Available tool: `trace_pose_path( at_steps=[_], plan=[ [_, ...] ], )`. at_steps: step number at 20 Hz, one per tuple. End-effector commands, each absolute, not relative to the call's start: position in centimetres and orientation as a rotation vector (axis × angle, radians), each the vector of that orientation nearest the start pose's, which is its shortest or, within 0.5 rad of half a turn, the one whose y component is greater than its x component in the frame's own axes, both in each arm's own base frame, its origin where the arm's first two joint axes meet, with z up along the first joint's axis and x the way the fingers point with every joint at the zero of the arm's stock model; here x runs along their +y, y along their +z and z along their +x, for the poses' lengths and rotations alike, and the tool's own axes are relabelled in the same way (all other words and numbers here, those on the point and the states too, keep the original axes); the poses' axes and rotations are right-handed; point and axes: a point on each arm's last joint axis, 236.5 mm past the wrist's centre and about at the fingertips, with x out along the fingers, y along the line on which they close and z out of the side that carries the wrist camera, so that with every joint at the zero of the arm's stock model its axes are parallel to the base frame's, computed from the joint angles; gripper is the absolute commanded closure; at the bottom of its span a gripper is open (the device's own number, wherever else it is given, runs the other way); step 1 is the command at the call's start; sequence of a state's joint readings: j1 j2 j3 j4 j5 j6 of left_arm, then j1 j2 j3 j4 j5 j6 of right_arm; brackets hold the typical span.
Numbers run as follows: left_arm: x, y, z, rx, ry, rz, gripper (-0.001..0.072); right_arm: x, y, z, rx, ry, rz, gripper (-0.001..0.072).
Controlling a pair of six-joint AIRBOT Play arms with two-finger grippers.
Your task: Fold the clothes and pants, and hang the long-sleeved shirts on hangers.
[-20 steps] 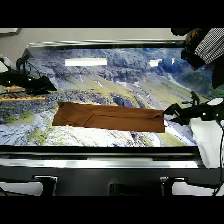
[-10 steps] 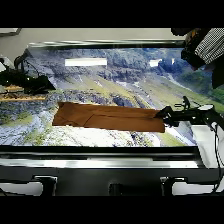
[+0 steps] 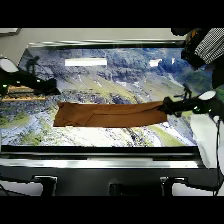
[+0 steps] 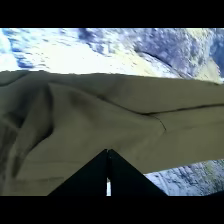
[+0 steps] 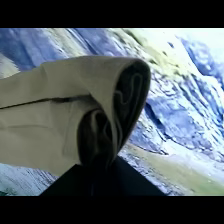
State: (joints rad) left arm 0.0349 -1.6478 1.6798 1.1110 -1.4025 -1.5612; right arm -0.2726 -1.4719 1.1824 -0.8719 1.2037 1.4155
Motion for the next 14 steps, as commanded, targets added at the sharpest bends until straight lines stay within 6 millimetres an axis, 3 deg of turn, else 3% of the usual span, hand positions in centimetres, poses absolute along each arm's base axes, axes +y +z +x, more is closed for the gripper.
trace_pose_path(
  at_steps=[1,4,7,9,11,14],
  plan=[
    [-17.6,1.4,46.7,1.362,-0.430,-0.470,0.0691,1.8,5.6,41.6,1.255,0.183,0.657,0.0683],
    [-27.8,-1.3,46.3,1.363,-0.569,-0.554,0.0691,1.4,9.5,41.7,1.233,0.173,0.634,0.0682],
    [-37.5,-3.3,44.3,1.364,-0.668,-0.668,0.0691,1.6,11.4,40.9,1.252,0.176,0.636,0.0682],
    [-42.3,-4.3,42.6,1.367,-0.702,-0.730,0.0691,1.7,12.7,40.4,1.250,0.174,0.627,0.0683],
    [-45.9,-5.0,40.9,1.374,-0.722,-0.775,0.0691,1.4,13.8,40.0,1.232,0.152,0.622,0.0683],
    [-49.9,-6.3,39.0,1.391,-0.755,-0.796,0.0692,1.4,15.0,39.5,1.204,0.147,0.611,0.0683]
  ],
)
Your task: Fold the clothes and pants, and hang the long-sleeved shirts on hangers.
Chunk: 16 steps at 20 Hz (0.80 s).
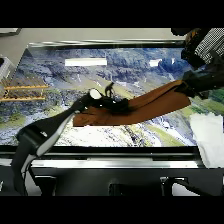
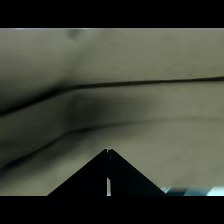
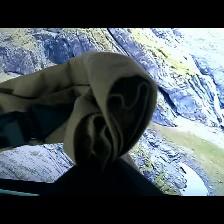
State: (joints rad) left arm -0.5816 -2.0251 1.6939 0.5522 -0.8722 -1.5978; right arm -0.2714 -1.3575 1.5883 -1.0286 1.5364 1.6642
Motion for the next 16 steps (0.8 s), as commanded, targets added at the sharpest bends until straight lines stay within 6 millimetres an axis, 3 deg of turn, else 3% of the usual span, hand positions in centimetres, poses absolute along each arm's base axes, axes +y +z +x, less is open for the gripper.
trace_pose_path(
  at_steps=[1,5,7,9,11,13,16],
  plan=[
    [-50.9,-6.7,38.6,1.397,-0.760,-0.815,0.0691,1.5,15.2,39.4,1.198,0.148,0.610,0.0683],
    [-53.6,-6.9,38.0,1.408,-0.791,-0.869,0.0691,1.4,15.4,39.5,1.186,0.147,0.609,0.0682],
    [-52.8,-6.4,38.1,1.420,-0.823,-0.849,0.0692,1.3,15.5,39.8,1.172,0.145,0.610,0.0682],
    [-50.6,-5.4,37.3,1.501,-0.877,-0.811,0.0693,1.5,15.6,39.9,1.166,0.153,0.608,0.0682],
    [-46.6,-4.0,37.2,1.542,-0.907,-0.672,0.0694,2.5,16.2,40.0,1.158,0.198,0.634,0.0682],
    [-40.8,-1.8,39.0,1.511,-0.844,-0.498,0.0694,4.6,16.9,40.2,1.150,0.256,0.655,0.0683],
    [-29.4,3.2,43.1,1.385,-0.609,-0.280,0.0693,9.4,17.1,40.6,1.153,0.308,0.627,0.0683]
  ],
)
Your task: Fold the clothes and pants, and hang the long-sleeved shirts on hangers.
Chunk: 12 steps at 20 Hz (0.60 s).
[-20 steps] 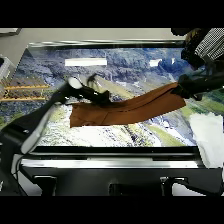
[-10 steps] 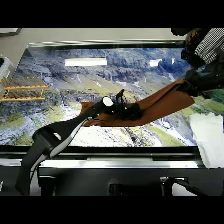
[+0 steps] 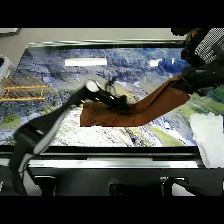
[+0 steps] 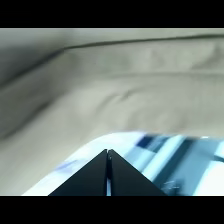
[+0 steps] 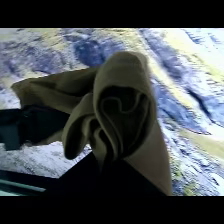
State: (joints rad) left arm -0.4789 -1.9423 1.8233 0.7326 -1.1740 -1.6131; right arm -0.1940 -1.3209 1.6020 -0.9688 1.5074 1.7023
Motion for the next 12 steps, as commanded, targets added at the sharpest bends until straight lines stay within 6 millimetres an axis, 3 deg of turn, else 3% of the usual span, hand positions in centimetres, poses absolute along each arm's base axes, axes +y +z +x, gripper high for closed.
trace_pose_path(
  at_steps=[1,4,6,9,12],
  plan=[
    [-25.9,5.3,43.7,1.346,-0.546,-0.249,0.0693,11.3,17.0,40.9,1.148,0.314,0.619,0.0683],
    [-17.2,12.2,43.8,1.234,-0.416,-0.245,0.0692,17.3,16.2,41.4,1.151,0.342,0.611,0.0683],
    [-13.1,15.8,43.3,1.160,-0.361,-0.275,0.0692,21.9,15.0,41.5,1.169,0.381,0.621,0.0683],
    [-9.1,19.1,43.0,1.072,-0.292,-0.313,0.0692,27.6,12.6,41.3,1.209,0.418,0.638,0.0683],
    [-7.4,19.5,42.6,1.070,-0.268,-0.317,0.0692,31.9,10.4,41.1,1.232,0.434,0.663,0.0683]
  ],
)
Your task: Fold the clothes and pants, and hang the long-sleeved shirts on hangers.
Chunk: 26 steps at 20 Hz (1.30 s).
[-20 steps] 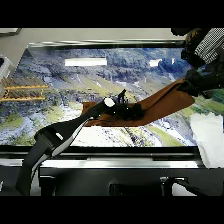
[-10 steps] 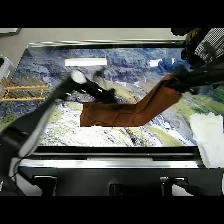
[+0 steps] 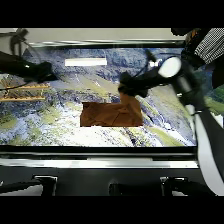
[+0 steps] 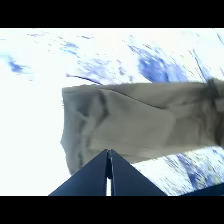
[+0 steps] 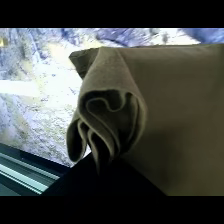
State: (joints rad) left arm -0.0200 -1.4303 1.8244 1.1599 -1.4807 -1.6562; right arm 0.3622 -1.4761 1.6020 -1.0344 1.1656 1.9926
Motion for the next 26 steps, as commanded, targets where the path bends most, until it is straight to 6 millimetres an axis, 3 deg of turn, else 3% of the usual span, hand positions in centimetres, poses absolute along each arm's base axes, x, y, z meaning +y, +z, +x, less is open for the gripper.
trace_pose_path(
  at_steps=[1,6,9,12,14,21,23,26],
  plan=[
    [-7.4,19.3,42.4,1.078,-0.272,-0.308,0.0692,33.3,9.8,40.9,1.237,0.442,0.675,0.0683],
    [-7.5,17.7,41.9,1.126,-0.278,-0.304,0.0692,38.5,8.9,40.0,1.234,0.497,0.733,0.0683],
    [-7.5,16.5,41.6,1.156,-0.277,-0.306,0.0692,39.9,7.9,39.9,1.244,0.491,0.762,0.0683],
    [-7.5,15.2,41.2,1.189,-0.277,-0.308,0.0692,41.5,8.5,40.1,1.215,0.520,0.820,0.0683],
    [-7.6,14.3,41.0,1.213,-0.280,-0.307,0.0692,42.2,8.4,40.2,1.199,0.527,0.828,0.0683],
    [-7.6,13.7,41.0,1.219,-0.275,-0.313,0.0692,43.0,3.4,41.3,1.245,0.474,0.840,0.0681],
    [-7.6,13.7,41.0,1.219,-0.275,-0.313,0.0692,43.4,2.7,41.9,1.240,0.463,0.877,0.0600],
    [-7.6,13.7,41.0,1.219,-0.274,-0.314,0.0692,44.2,3.2,42.1,1.227,0.504,0.905,0.0365]
  ],
)
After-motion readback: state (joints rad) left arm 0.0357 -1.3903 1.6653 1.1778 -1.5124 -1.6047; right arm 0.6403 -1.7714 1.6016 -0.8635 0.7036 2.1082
